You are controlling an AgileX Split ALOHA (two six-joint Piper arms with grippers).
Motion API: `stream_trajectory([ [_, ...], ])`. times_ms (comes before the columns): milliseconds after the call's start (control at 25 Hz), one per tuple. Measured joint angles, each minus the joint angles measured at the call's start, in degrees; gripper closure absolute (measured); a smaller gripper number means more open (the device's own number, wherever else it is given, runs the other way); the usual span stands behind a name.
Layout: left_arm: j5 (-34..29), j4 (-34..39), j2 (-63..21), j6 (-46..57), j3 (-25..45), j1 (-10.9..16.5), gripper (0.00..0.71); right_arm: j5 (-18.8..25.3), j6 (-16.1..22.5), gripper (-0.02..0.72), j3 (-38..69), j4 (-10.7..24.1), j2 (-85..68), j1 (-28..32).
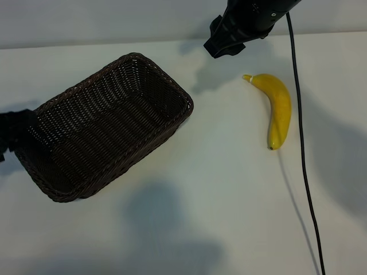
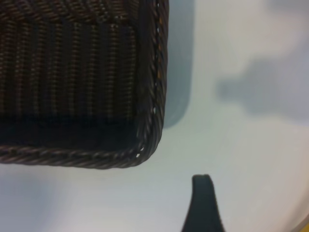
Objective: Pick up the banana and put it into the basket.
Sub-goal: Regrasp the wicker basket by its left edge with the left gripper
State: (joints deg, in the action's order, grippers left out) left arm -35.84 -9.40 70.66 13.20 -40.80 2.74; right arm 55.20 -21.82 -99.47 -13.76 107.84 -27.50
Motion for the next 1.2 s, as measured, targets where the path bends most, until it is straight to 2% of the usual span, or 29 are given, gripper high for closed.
stream_trajectory([
  [360, 3.77, 0.45, 0.0, 4.19, 4.73, 0.0, 0.124, 0.39, -0.04, 0.169, 0.0, 0.2, 0.0, 0.0],
  [520, 8.31, 1.57, 0.47, 7.61, 7.52, 0.0, 0.124, 0.39, -0.04, 0.169, 0.0, 0.27, 0.0, 0.0],
  [880, 18.31, 0.21, 11.29, 9.7, 8.64, 0.0, 0.124, 0.39, 0.01, 0.169, 0.0, 0.31, 0.0, 0.0],
  [1200, 21.51, -2.86, 17.35, 9.17, 8.81, 0.0, 0.13, 0.54, 0.01, 0.169, 0.0, 0.31, 0.0, 0.0],
])
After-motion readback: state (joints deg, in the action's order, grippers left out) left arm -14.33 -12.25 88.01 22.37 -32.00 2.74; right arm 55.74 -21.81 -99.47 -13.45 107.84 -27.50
